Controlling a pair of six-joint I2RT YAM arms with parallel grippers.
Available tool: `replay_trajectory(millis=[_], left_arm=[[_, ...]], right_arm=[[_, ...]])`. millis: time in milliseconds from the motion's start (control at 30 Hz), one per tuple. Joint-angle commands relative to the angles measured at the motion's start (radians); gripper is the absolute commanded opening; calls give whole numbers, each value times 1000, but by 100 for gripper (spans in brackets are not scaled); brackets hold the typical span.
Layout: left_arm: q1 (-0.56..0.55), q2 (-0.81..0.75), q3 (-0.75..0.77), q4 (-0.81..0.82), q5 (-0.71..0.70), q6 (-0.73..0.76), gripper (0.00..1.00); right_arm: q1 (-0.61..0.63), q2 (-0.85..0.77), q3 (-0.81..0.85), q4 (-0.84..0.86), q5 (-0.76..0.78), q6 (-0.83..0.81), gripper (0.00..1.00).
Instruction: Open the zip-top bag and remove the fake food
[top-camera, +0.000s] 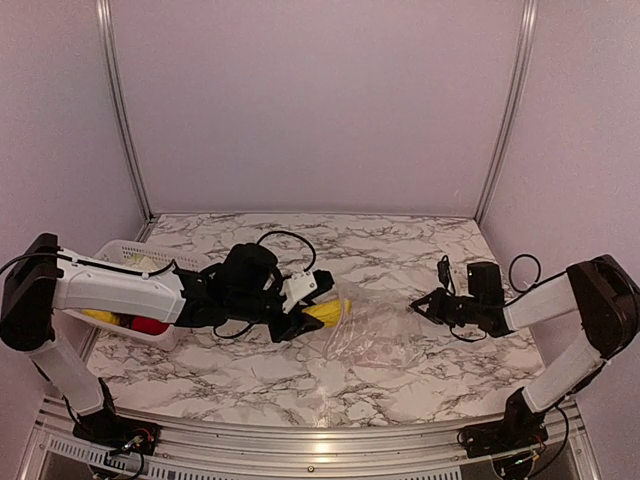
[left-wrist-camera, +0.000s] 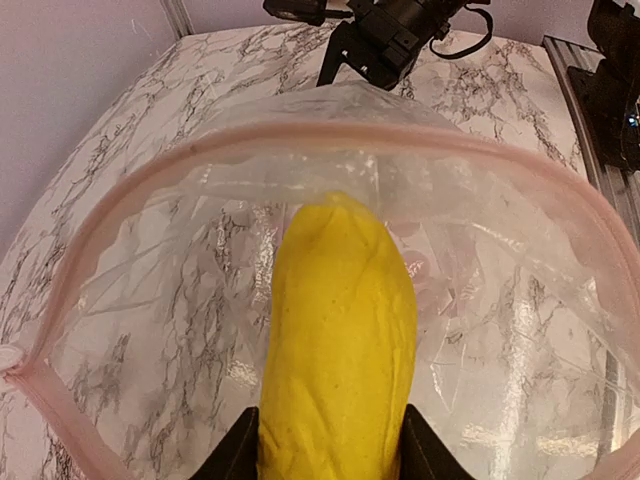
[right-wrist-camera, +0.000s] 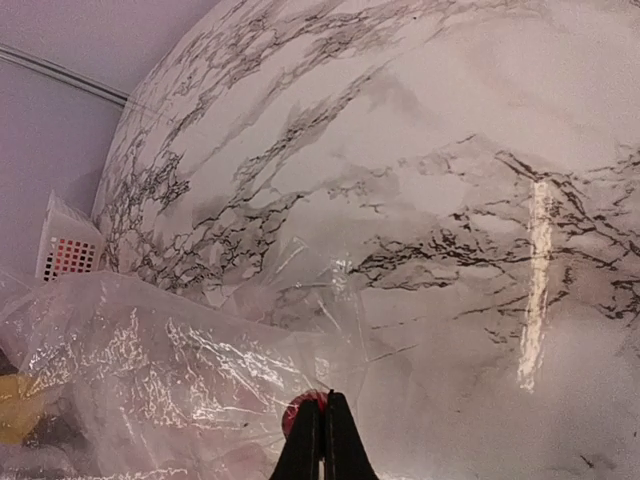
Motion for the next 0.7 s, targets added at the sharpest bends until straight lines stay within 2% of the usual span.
replay_trajectory(millis=[0,300,533,667], left_arm=[[13,-84,-52,80,-28,-73,25],[68,-266,-189,154,-75,-224,24],[251,-425,-303,178,-92,-550,26],[307,-485,-357,194,-57,-616,26]], right_arm=[[-53,-44,-23,-28,33,-4,0],[-97,-55,-30,-24,15,-8,0],[-98,-52,-29,-16,-4,-17,0],[-97,-43,-28,-8,-16,-20,0]])
